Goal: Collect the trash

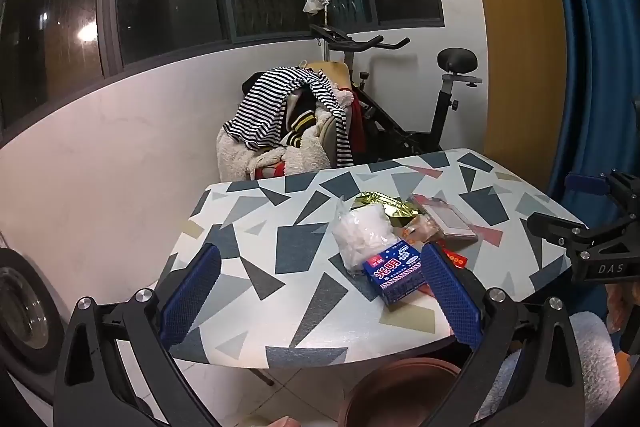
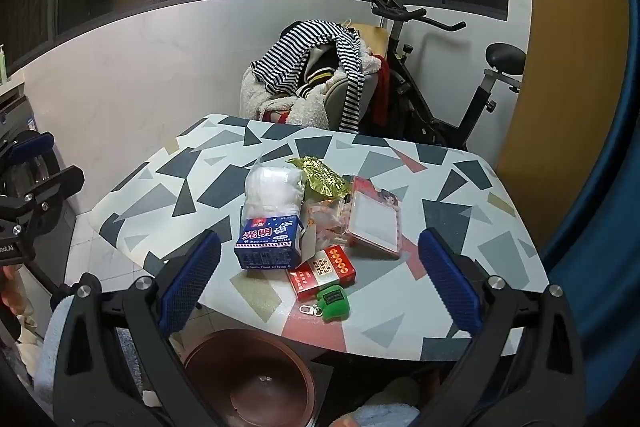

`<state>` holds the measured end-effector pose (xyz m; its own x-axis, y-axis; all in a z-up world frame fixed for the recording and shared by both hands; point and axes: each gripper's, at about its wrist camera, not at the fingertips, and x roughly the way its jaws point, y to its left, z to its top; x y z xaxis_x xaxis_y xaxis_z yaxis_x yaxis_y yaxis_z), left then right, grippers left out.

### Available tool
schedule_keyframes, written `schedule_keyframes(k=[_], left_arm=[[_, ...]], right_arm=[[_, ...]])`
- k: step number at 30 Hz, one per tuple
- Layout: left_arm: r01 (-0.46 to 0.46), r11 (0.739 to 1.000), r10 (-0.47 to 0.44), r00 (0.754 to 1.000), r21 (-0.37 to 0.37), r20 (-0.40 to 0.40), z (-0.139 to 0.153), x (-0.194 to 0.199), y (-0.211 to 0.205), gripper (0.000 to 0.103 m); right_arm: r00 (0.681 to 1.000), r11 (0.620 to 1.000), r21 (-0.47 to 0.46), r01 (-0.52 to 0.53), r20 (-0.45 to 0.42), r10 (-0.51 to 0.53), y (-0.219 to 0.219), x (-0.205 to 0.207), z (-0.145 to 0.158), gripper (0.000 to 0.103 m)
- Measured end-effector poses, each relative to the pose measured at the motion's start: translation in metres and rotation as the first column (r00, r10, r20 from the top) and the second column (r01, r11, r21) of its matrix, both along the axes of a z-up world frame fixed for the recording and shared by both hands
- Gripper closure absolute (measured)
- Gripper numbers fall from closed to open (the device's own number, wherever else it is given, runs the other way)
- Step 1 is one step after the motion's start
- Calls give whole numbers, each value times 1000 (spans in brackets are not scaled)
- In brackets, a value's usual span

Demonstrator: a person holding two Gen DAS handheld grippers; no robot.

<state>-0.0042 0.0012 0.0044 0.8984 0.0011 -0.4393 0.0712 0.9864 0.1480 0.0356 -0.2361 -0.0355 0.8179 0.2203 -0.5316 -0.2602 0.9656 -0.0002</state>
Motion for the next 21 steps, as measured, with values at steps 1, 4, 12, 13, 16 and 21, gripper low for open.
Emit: schedule_keyframes(k=[1, 4, 12, 13, 16, 21], left_arm=[[-2, 1000, 2, 1000, 2, 1, 0, 0, 0, 5], [0, 1000, 0, 1000, -7, 1, 2, -1, 3, 5], [1, 1000, -1, 1000, 4, -1, -1, 3, 5, 5], [0, 1000, 0, 1000, 4, -3, -1, 3, 6, 5], [-1, 1000, 1, 1000, 7, -3, -1, 2, 5, 5], [-1, 1000, 1, 1000, 9, -4, -1, 3, 4, 5]], right_arm=[[1000, 1000, 0, 0, 0, 0, 0, 0, 0, 6], [1000, 1000, -2, 1, 2, -1, -1, 0, 0, 6], [1000, 1000, -2, 0, 5, 0, -3, 0, 1, 6], [1000, 1000, -2, 1, 5, -1, -3, 0, 1, 6], [1000, 1000, -4, 2, 5, -2, -3, 0, 1, 6], [1000, 1000, -3, 1, 6, -1, -4, 0, 1, 6]])
